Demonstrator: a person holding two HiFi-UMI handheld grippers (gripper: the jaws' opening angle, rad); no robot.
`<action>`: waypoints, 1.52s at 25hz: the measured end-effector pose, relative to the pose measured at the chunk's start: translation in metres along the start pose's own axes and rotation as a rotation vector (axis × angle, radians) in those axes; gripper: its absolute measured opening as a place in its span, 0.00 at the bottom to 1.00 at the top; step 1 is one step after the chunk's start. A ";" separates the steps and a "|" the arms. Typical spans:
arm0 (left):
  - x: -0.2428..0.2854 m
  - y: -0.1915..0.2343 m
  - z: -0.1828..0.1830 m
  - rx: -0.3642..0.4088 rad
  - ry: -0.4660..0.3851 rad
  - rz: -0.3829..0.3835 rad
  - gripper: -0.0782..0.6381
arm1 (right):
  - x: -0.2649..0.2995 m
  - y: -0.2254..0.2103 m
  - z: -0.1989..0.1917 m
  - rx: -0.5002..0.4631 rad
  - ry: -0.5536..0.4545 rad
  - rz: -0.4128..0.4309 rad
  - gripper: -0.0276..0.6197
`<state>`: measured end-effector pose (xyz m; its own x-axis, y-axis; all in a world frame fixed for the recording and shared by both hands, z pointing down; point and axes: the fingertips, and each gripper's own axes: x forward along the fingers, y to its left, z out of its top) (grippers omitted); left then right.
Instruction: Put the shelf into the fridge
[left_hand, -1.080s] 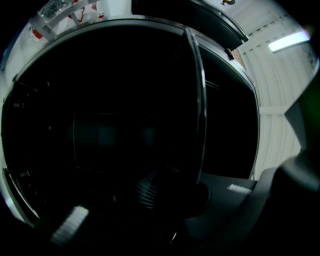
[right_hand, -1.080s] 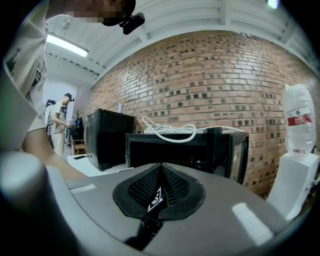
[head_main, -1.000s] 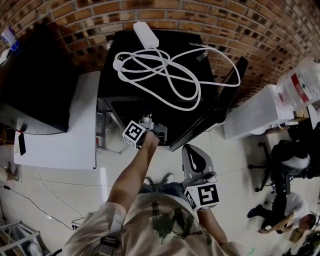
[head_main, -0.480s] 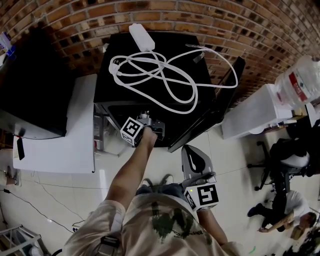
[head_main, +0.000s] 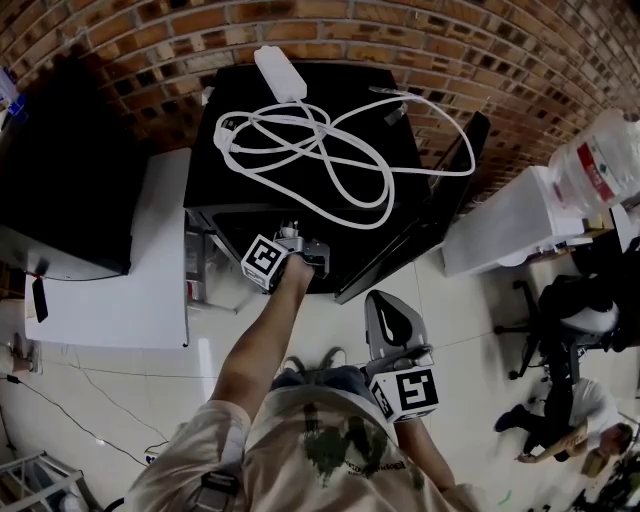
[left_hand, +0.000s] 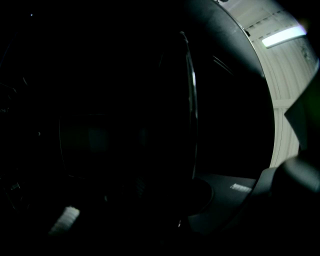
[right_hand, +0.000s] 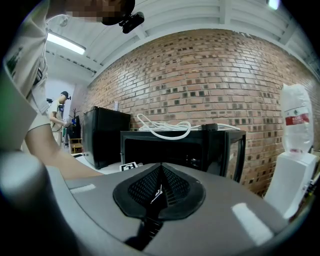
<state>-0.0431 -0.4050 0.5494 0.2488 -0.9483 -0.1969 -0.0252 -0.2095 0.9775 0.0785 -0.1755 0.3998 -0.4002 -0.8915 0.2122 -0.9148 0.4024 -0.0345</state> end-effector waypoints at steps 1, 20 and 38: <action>-0.001 0.000 -0.001 -0.001 0.002 0.001 0.22 | 0.000 0.000 -0.001 -0.004 0.003 0.003 0.04; -0.047 -0.002 -0.012 -0.011 0.060 0.006 0.28 | -0.016 0.019 -0.008 -0.010 0.004 0.045 0.04; -0.148 -0.144 -0.052 0.432 0.307 -0.237 0.11 | -0.023 0.056 0.004 -0.004 -0.061 0.102 0.04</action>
<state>-0.0258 -0.2219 0.4419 0.5636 -0.7645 -0.3128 -0.3111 -0.5472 0.7770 0.0361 -0.1330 0.3893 -0.4942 -0.8566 0.1483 -0.8688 0.4928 -0.0490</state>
